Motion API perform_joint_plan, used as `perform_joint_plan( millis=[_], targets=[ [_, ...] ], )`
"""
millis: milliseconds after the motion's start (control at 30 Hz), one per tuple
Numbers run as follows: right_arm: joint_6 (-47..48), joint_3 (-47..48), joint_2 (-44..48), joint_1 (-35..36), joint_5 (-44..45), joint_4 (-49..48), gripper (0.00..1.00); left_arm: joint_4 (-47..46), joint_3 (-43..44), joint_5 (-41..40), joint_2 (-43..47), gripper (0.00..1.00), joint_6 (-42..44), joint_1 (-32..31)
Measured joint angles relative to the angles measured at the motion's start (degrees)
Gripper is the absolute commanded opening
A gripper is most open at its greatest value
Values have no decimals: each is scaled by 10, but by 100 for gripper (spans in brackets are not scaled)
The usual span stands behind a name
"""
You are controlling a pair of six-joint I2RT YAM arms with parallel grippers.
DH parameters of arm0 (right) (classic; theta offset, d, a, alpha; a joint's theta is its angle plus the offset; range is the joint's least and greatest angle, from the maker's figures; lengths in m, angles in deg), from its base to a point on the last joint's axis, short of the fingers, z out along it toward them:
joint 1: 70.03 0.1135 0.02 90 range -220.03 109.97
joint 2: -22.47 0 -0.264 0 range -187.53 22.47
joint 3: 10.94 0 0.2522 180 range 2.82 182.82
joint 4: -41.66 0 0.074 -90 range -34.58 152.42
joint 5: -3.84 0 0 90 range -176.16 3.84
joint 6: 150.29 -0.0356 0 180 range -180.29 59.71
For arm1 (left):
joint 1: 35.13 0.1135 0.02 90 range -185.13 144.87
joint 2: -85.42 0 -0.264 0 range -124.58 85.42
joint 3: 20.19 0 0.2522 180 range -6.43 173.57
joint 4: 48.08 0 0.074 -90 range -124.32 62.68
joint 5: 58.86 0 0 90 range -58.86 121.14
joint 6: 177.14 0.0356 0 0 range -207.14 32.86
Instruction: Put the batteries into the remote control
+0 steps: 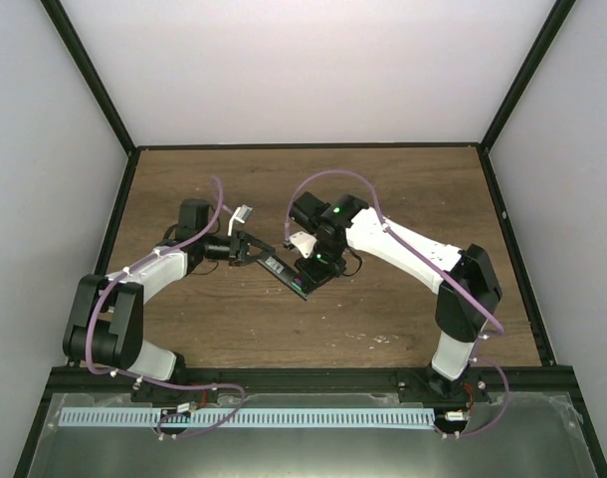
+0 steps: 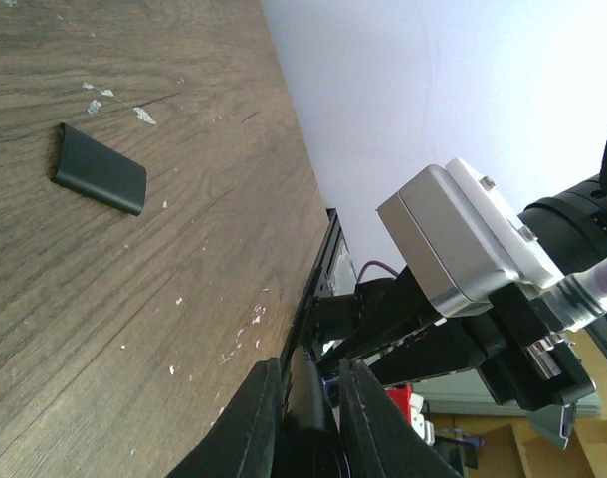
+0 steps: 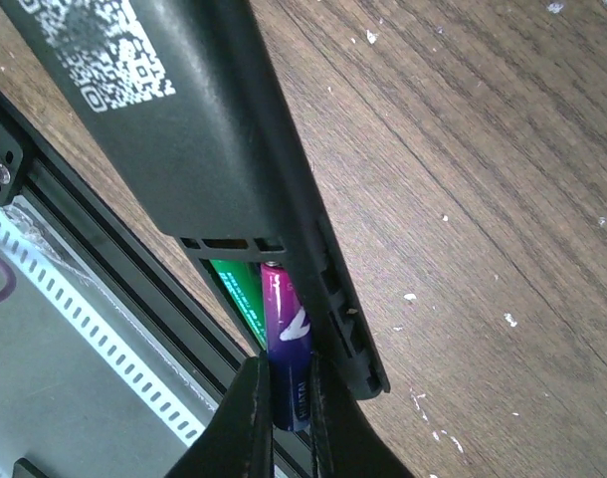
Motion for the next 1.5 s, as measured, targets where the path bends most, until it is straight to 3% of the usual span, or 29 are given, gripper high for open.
perform_joint_plan(
  millis=[533,1033,1267,1500],
  targets=[
    [-5,3,-1,0,9,-1,15,3,0,5,0,0,-1,0],
    [-5,26,32,0,22,-48,49,-18,0,23,-6,0,-33,-2],
    [-25,-20,100,-37,34,-155,63,-129,-2,17,-8,0,-130,-2],
    [-57,-95,153,-152,-24,-286,63,-315,-52,-1,-10,0,-293,0]
  ],
)
